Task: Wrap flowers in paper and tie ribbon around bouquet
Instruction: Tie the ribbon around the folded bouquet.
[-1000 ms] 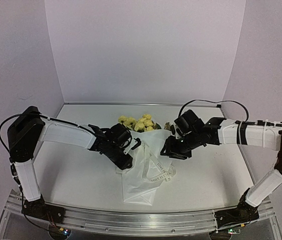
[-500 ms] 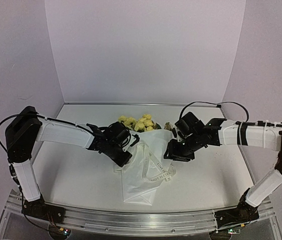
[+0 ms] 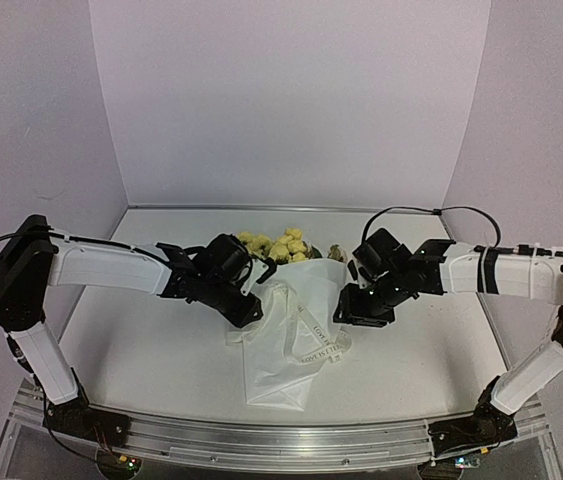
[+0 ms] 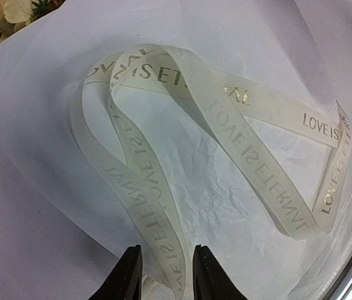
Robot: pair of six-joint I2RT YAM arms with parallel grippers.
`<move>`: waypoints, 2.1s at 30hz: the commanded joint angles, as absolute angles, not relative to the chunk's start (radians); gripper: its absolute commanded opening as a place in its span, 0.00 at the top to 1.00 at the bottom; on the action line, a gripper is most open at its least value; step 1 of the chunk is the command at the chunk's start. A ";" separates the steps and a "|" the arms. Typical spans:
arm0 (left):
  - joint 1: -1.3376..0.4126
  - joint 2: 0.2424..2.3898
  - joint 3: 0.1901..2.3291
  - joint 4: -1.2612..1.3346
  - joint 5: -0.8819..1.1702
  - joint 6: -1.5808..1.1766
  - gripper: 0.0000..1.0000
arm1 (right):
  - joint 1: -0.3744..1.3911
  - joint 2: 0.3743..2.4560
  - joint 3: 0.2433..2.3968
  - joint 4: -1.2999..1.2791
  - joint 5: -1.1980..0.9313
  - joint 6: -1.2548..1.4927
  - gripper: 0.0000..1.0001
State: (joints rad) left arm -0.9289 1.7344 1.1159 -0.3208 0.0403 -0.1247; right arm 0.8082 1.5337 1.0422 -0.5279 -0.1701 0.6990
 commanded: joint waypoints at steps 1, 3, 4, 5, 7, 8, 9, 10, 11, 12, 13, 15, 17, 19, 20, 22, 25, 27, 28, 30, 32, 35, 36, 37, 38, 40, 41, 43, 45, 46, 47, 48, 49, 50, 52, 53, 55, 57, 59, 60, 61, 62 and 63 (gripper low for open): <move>-0.921 1.704 1.100 -0.315 0.101 -0.139 0.66 | 0.811 1.508 1.037 -0.541 -0.143 0.685 0.54; -0.923 1.713 1.098 -0.323 0.121 -0.141 0.63 | 0.811 1.511 1.038 -0.541 -0.146 0.685 0.54; -0.922 1.720 1.097 -0.328 0.128 -0.141 0.62 | 0.811 1.513 1.039 -0.541 -0.147 0.685 0.54; -0.923 1.726 1.098 -0.334 0.132 -0.141 0.61 | 0.811 1.514 1.040 -0.541 -0.147 0.687 0.54; -0.924 1.738 1.098 -0.337 0.136 -0.142 0.61 | 0.811 1.516 1.042 -0.541 -0.147 0.687 0.54; -0.925 1.743 1.098 -0.338 0.136 -0.143 0.61 | 0.811 1.517 1.043 -0.541 -0.147 0.687 0.54; -0.926 1.748 1.100 -0.339 0.134 -0.142 0.61 | 0.811 1.517 1.043 -0.541 -0.147 0.686 0.54; -0.926 1.751 1.101 -0.340 0.132 -0.140 0.61 | 0.810 1.517 1.044 -0.541 -0.147 0.685 0.54; -0.927 1.756 1.103 -0.343 0.129 -0.139 0.62 | 0.811 1.518 1.045 -0.541 -0.146 0.685 0.54; -0.927 1.761 1.105 -0.347 0.126 -0.138 0.63 | 0.811 1.518 1.045 -0.541 -0.147 0.685 0.54; -0.927 1.768 1.105 -0.349 0.122 -0.137 0.63 | 0.811 1.519 1.045 -0.541 -0.147 0.686 0.54; -0.928 1.781 1.107 -0.355 0.114 -0.134 0.65 | 0.811 1.520 1.046 -0.541 -0.146 0.686 0.54; -0.929 1.790 1.107 -0.359 0.105 -0.133 0.68 | 0.811 1.520 1.045 -0.541 -0.146 0.685 0.54; -0.930 1.796 1.106 -0.360 0.104 -0.132 0.69 | 0.811 1.520 1.045 -0.541 -0.143 0.685 0.54; -0.930 1.797 1.106 -0.359 0.104 -0.131 0.71 | 0.811 1.521 1.045 -0.541 -0.142 0.685 0.54; -0.930 1.798 1.105 -0.358 0.102 -0.130 0.74 | 0.811 1.522 1.046 -0.541 -0.142 0.685 0.54; -0.930 1.793 1.106 -0.356 0.094 -0.130 0.84 | 0.811 1.524 1.046 -0.541 -0.142 0.685 0.54; -0.930 1.782 1.105 -0.350 0.086 -0.131 0.92 | 0.811 1.525 1.046 -0.541 -0.142 0.687 0.54; -0.930 1.773 1.105 -0.348 0.082 -0.130 0.94 | 0.811 1.525 1.044 -0.541 -0.143 0.687 0.54; -0.929 1.761 1.106 -0.347 0.080 -0.129 0.98 | 0.811 1.524 1.045 -0.541 -0.142 0.686 0.55; -0.930 1.747 1.107 -0.346 0.079 -0.127 1.00 | 0.811 1.523 1.045 -0.542 -0.140 0.684 0.55; -0.930 1.728 1.107 -0.341 0.085 -0.125 1.00 | 0.811 1.524 1.045 -0.543 -0.139 0.684 0.55; -0.930 1.722 1.108 -0.341 0.091 -0.125 1.00 | 0.811 1.524 1.044 -0.543 -0.139 0.683 0.55; -0.930 1.715 1.109 -0.339 0.100 -0.124 1.00 | 0.811 1.525 1.042 -0.543 -0.138 0.682 0.55; -0.930 1.706 1.110 -0.336 0.111 -0.124 1.00 | 0.811 1.525 1.042 -0.543 -0.137 0.681 0.55; -0.931 1.687 1.110 -0.331 0.137 -0.125 1.00 | 0.811 1.525 1.042 -0.546 -0.137 0.680 0.55; -0.931 1.676 1.109 -0.330 0.152 -0.126 1.00 | 0.811 1.526 1.041 -0.548 -0.137 0.679 0.55; -0.933 1.656 1.110 -0.327 0.182 -0.125 1.00 | 0.811 1.525 1.039 -0.551 -0.138 0.679 0.55; -0.937 1.645 1.111 -0.326 0.225 -0.122 1.00 | 0.811 1.524 1.036 -0.552 -0.138 0.677 0.55; -0.940 1.643 1.111 -0.328 0.245 -0.121 1.00 | 0.811 1.523 1.035 -0.552 -0.137 0.676 0.55; -0.944 1.643 1.113 -0.332 0.268 -0.119 1.00 | 0.811 1.523 1.033 -0.553 -0.137 0.674 0.55; -0.949 1.648 1.114 -0.335 0.290 -0.118 1.00 | 0.811 1.522 1.033 -0.554 -0.137 0.674 0.55; -0.955 1.653 1.114 -0.339 0.311 -0.114 1.00 | 0.811 1.522 1.032 -0.555 -0.137 0.674 0.55; -0.962 1.662 1.115 -0.343 0.326 -0.112 1.00 | 0.811 1.521 1.031 -0.555 -0.137 0.674 0.55; -0.975 1.687 1.119 -0.351 0.355 -0.108 1.00 | 0.811 1.520 1.028 -0.557 -0.139 0.675 0.55; -0.982 1.699 1.120 -0.353 0.368 -0.106 1.00 | 0.811 1.520 1.027 -0.557 -0.140 0.676 0.55; -0.997 1.728 1.125 -0.349 0.400 -0.105 1.00 | 0.811 1.519 1.024 -0.557 -0.140 0.677 0.55; -1.008 1.765 1.132 -0.350 0.405 -0.103 0.99 | 0.811 1.517 1.020 -0.558 -0.142 0.679 0.54; -1.012 1.803 1.141 -0.355 0.396 -0.105 0.98 | 0.811 1.516 1.019 -0.559 -0.142 0.680 0.54; -1.012 1.817 1.144 -0.354 0.387 -0.108 0.98 | 0.811 1.514 1.019 -0.560 -0.141 0.681 0.54; -1.011 1.825 1.143 -0.348 0.371 -0.111 0.95 | 0.810 1.513 1.019 -0.561 -0.142 0.680 0.54; -1.011 1.829 1.142 -0.340 0.352 -0.115 0.92 | 0.811 1.512 1.018 -0.562 -0.142 0.680 0.54; -1.011 1.829 1.142 -0.332 0.333 -0.119 0.88 | 0.811 1.510 1.017 -0.563 -0.141 0.680 0.54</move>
State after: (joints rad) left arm -1.0142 1.8124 1.1007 -0.3595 0.3660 -0.1245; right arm 0.8082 1.5337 1.0279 -0.5484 -0.1646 0.6842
